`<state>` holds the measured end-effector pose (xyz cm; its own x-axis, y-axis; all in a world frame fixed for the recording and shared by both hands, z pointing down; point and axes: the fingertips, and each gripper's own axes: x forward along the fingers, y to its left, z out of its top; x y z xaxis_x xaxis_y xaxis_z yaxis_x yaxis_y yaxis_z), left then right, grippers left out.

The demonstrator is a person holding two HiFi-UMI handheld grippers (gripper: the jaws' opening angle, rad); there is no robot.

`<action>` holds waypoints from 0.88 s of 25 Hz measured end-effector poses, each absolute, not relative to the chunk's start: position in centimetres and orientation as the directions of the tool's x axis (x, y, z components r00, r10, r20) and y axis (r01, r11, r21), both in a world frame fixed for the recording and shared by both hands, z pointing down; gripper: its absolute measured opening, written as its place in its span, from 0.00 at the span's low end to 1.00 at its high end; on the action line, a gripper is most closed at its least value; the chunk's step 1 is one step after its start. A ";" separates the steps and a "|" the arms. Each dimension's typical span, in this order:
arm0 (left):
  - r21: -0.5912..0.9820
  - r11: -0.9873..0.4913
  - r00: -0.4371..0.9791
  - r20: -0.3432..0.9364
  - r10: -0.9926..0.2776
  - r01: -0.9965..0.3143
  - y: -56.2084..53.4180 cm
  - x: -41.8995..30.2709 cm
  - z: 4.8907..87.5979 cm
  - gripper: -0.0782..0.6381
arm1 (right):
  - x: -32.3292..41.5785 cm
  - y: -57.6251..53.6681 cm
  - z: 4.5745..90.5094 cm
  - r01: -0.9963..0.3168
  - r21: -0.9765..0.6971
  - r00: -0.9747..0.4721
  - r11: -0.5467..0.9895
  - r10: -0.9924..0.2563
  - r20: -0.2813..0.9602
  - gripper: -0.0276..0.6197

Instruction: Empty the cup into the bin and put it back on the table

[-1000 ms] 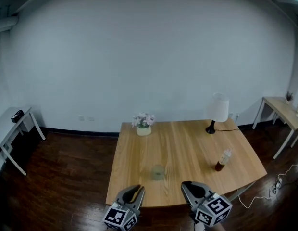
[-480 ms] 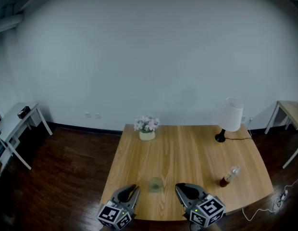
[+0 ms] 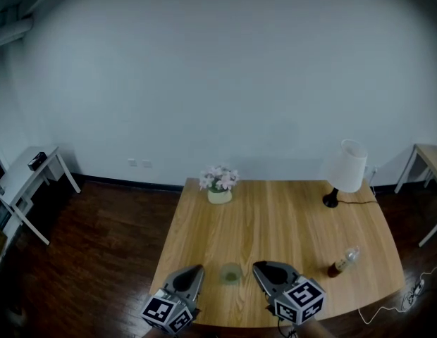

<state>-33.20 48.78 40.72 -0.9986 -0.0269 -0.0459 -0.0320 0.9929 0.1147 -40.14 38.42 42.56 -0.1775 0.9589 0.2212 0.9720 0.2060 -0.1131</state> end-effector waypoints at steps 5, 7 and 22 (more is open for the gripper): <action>0.126 0.992 -0.999 -0.045 -0.020 -0.026 50.7 -33.3 40.9 0.12 | -40.7 41.2 43.4 0.970 -0.105 -0.190 0.220 0.951 0.243 0.04; 0.128 0.991 -0.999 -0.040 -0.019 -0.023 51.5 -33.3 41.1 0.12 | -41.0 42.6 43.8 0.969 -0.115 -0.187 0.219 0.952 0.242 0.04; 0.170 0.983 -0.997 0.062 0.052 0.062 56.2 -34.6 46.1 0.12 | -43.9 48.9 48.3 0.965 -0.115 -0.199 0.236 0.944 0.264 0.04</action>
